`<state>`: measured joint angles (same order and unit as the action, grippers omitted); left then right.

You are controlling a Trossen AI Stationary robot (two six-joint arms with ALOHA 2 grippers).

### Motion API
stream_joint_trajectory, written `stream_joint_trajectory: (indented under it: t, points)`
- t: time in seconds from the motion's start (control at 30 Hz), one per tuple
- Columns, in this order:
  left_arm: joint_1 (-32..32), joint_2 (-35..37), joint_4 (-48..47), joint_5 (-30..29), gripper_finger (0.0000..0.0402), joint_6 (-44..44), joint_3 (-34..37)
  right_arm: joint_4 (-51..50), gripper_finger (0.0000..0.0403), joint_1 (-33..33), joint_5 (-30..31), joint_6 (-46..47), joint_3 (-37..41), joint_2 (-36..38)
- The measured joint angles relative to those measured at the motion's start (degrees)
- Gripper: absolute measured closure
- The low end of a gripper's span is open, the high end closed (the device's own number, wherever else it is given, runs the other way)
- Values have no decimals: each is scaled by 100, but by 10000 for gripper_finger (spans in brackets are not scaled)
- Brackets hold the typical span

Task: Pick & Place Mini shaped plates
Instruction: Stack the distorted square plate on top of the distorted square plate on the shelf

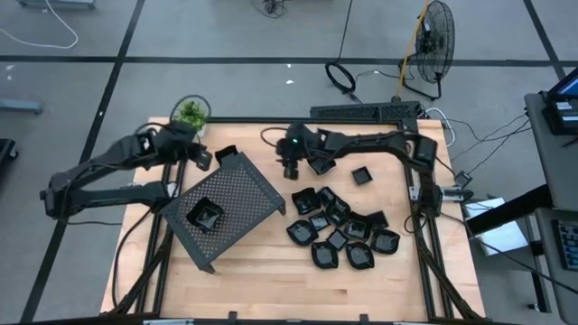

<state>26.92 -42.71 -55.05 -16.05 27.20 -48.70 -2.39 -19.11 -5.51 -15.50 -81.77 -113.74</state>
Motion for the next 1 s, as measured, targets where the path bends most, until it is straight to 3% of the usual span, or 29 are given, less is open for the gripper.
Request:
stream_joint_trajectory:
  t: [0.27, 0.37, 0.53, 0.63, 0.8, 1.0]
  points:
    - [72, -12, 74, -443, 360, 367, 696, 2211, 312, 90, -855, 601, 1955, 741]
    - [222, -22, 98, -515, 360, 554, 891, 3062, 336, 194, -1131, 738, 2332, 789]
    - [620, -190, 202, -584, 360, 962, 1231, 3267, 372, 316, -1119, 705, 2429, 777]
    - [919, -429, 452, -152, 360, 981, 1425, 3263, 387, 346, -1117, 714, 2429, 779]
    - [1479, -1025, 1372, 1058, 360, 628, 1679, 3281, 400, 348, -1118, 735, 2429, 779]
    - [2240, -1919, 1897, 1513, 360, 388, 1666, 3211, 401, 350, -1116, 777, 2429, 779]
